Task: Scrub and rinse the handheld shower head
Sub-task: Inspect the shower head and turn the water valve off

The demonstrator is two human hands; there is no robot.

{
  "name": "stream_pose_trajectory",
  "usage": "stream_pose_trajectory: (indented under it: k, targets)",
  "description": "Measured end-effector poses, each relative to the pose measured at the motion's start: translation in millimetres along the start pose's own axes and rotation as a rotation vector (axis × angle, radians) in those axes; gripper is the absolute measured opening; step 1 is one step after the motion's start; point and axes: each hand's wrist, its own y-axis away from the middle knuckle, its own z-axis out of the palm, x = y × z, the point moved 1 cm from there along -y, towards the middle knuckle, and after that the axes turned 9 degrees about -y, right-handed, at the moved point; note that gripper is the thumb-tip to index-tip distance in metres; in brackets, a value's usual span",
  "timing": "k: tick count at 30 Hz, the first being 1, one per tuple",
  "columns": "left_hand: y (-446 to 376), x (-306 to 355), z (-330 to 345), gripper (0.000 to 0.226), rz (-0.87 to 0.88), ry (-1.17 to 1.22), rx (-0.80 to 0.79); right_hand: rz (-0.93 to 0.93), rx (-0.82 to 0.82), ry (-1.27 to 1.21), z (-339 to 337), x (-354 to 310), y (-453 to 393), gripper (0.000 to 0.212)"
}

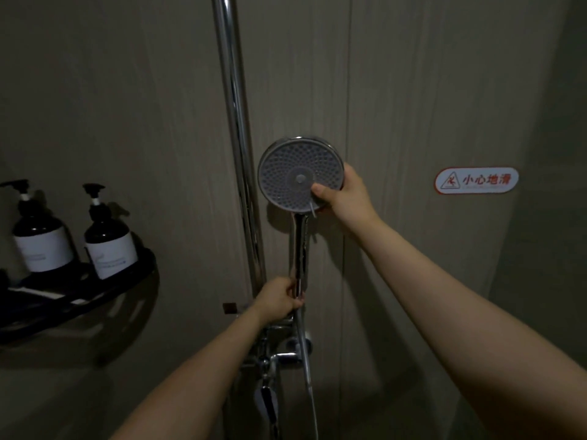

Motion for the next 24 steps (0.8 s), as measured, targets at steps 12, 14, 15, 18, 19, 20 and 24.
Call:
stream_pose_trajectory:
  k: [12, 14, 15, 18, 19, 20, 24]
  targets:
    - [-5.4, -9.4, 9.9, 0.029, -0.036, -0.387, 0.104, 0.141, 0.061, -0.236, -12.3, 16.5, 16.3, 0.033]
    - [-4.2, -9.8, 9.0, 0.035, -0.065, -0.238, 0.079, 0.135, 0.042, -0.225, -9.1, 21.3, 18.0, 0.034]
    - [-2.8, -9.4, 7.4, 0.041, -0.078, -0.107, 0.095, 0.135, 0.037, -0.217, -6.0, 24.4, 19.1, 0.036]
    - [1.9, -4.6, 1.6, 0.053, -0.102, 0.268, 0.24, 0.122, 0.035, -0.181, 4.7, 35.1, 22.2, 0.036]
    - [2.4, -2.6, 1.0, 0.05, -0.106, 0.345, 0.27, 0.122, 0.035, -0.185, 7.9, 38.2, 22.7, 0.034]
    - [3.2, -0.8, 0.5, 0.047, -0.11, 0.377, 0.296, 0.121, 0.034, -0.195, 10.6, 39.9, 22.7, 0.033]
    - [5.3, -3.7, 1.1, 0.041, -0.102, 0.318, 0.332, 0.116, -0.018, -0.141, 17.5, 41.2, 17.7, 0.035]
